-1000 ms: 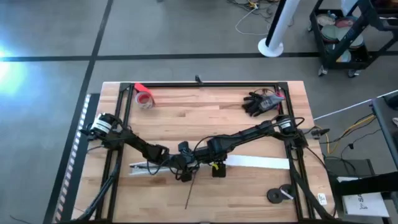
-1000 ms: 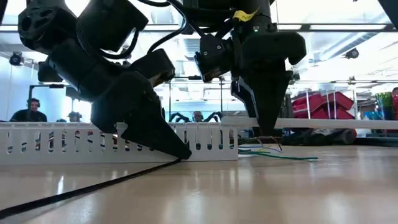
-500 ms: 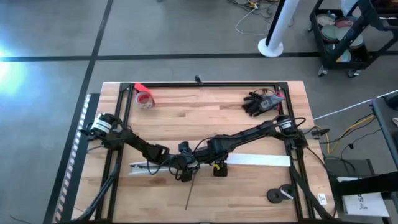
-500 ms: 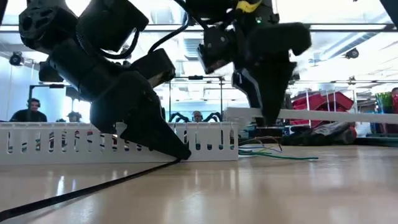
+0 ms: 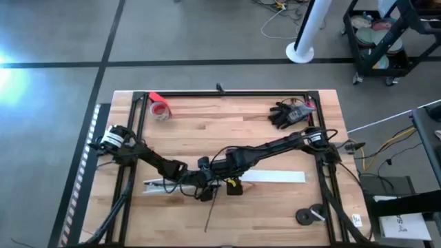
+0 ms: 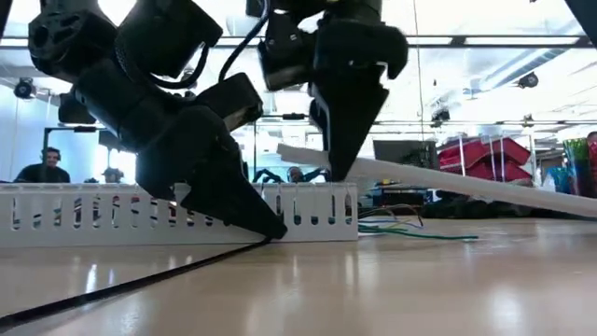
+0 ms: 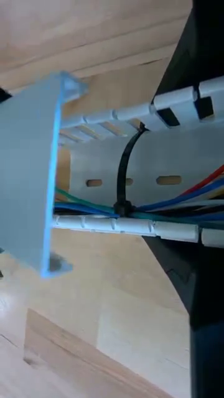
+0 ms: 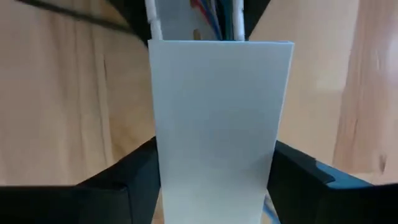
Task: Ziptie cables
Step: Close the cable duct
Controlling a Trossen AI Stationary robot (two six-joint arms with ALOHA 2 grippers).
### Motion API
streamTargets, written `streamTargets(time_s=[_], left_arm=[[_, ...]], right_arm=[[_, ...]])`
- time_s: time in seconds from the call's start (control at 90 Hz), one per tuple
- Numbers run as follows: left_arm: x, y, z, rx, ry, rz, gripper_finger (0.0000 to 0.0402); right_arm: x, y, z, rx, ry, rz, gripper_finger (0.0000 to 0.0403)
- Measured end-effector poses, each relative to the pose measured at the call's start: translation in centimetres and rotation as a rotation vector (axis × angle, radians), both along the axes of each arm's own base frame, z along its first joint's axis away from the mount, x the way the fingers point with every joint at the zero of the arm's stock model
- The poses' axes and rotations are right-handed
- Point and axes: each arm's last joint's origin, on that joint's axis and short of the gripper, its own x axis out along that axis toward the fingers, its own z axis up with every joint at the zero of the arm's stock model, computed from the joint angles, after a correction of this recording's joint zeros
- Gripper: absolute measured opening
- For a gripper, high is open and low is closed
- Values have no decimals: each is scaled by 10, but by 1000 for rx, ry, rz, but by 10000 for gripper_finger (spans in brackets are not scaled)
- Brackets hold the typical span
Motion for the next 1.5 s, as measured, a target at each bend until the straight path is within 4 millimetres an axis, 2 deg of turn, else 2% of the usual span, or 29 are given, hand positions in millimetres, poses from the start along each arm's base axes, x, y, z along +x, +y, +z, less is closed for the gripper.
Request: streamTargets(time_s=[0.278, 0.544, 0.789, 1.033, 1.344, 1.5], left_arm=[[-1, 0, -1, 2, -2, 6, 234], [-1, -1, -1, 22, 5, -37, 232], [-3, 0, -2, 43, 8, -29, 235], [-5, 1, -4, 43, 12, -26, 232], [-5, 1, -4, 43, 8, -27, 234], [-5, 1, -4, 44, 7, -24, 233]], right_arm=[[9, 2, 0, 3, -26, 33, 235], [9, 4, -1, 0, -37, 89, 224], [11, 6, -7, 2, -76, 96, 263], [11, 6, -11, 4, -91, 92, 271], [9, 6, -3, 9, -101, 110, 259], [8, 6, 2, 28, -108, 109, 271]])
